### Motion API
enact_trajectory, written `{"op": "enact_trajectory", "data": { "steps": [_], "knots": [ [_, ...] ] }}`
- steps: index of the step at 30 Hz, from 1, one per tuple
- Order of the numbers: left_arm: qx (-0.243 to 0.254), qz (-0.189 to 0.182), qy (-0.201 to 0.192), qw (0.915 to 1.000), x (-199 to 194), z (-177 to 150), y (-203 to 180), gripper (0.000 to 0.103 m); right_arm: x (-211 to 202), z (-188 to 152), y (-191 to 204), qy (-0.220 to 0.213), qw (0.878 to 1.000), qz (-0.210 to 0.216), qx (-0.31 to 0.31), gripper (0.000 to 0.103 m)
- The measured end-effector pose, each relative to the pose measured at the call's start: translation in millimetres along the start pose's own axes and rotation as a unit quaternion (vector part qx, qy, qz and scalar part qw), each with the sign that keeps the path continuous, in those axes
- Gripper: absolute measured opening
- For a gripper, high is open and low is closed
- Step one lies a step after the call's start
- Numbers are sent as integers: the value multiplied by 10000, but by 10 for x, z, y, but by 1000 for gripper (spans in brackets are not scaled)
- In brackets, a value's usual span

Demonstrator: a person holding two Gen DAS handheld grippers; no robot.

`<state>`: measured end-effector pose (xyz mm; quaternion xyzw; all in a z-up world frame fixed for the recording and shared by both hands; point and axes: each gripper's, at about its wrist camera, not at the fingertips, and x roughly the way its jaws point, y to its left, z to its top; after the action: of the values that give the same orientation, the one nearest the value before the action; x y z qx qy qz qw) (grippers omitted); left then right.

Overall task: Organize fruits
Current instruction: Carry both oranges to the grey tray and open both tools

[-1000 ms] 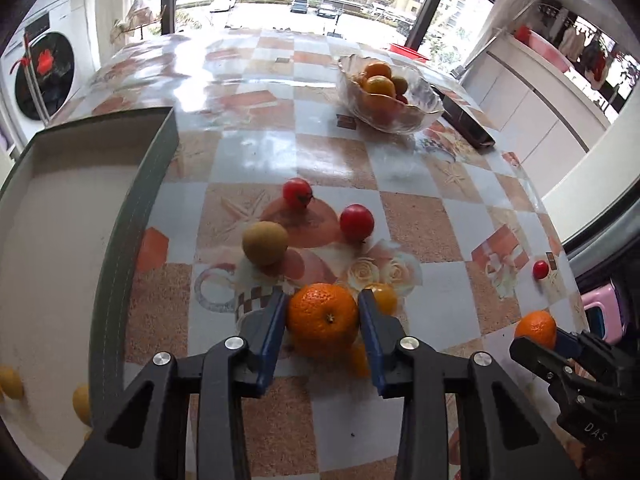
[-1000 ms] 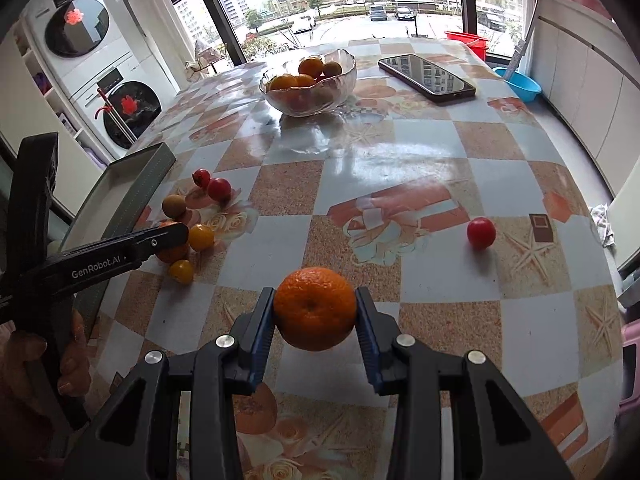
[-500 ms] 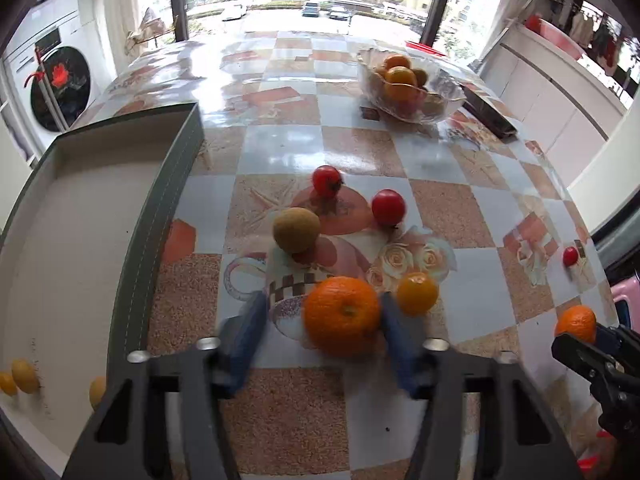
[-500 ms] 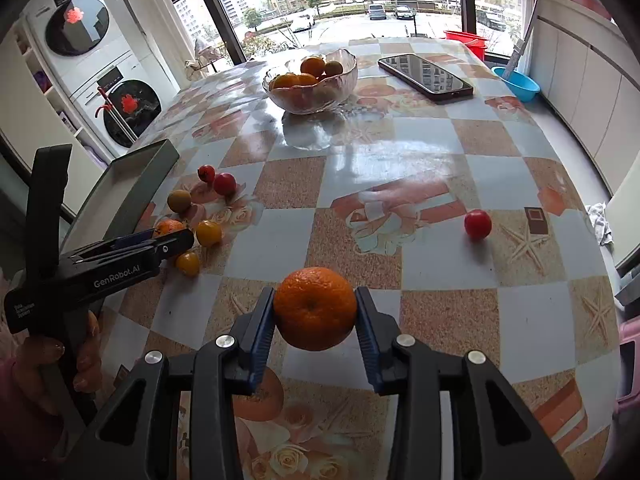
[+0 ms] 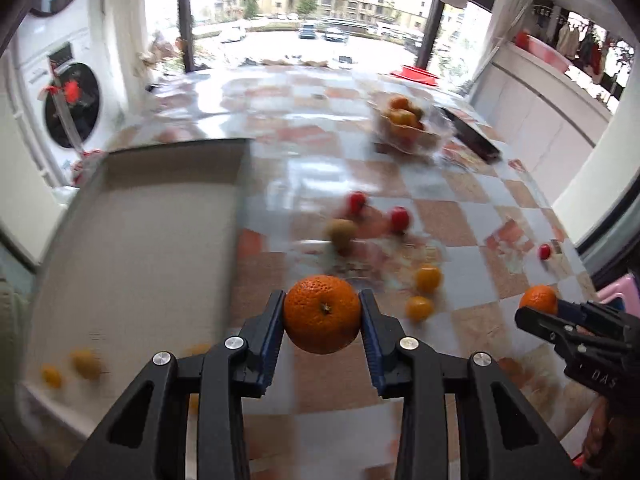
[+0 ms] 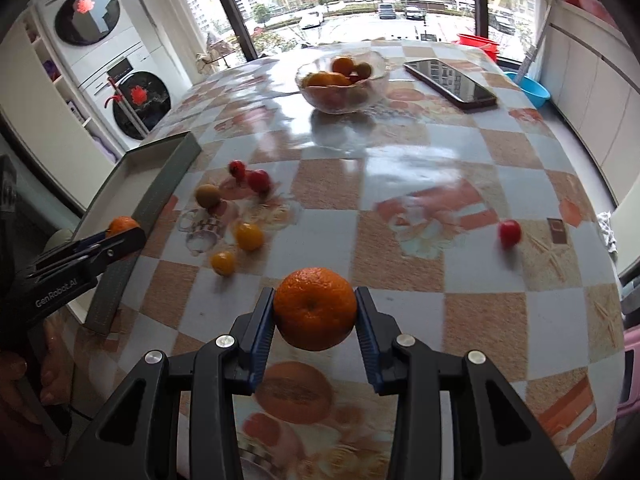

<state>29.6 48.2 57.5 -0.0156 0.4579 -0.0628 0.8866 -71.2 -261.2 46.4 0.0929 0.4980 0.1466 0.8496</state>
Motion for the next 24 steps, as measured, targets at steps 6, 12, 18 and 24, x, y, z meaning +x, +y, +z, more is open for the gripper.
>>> {"op": "enact_trajectory", "data": {
  "steps": [6, 12, 18, 24],
  "knots": [
    [-73, 709, -141, 9974, -201, -69, 488, 38, 178, 192, 624, 50, 9982, 365, -476, 42],
    [-457, 1062, -58, 9933, -199, -144, 931, 38, 405, 394, 1432, 157, 9907, 848, -1049, 42],
    [-687, 1153, 45, 9909, -151, -225, 1199, 38, 635, 501, 1942, 341, 9844, 1106, -1325, 42],
    [-770, 1178, 141, 9899, -92, -270, 1288, 38, 878, 529, 2155, 673, 9804, 1120, -1477, 43]
  ]
}}
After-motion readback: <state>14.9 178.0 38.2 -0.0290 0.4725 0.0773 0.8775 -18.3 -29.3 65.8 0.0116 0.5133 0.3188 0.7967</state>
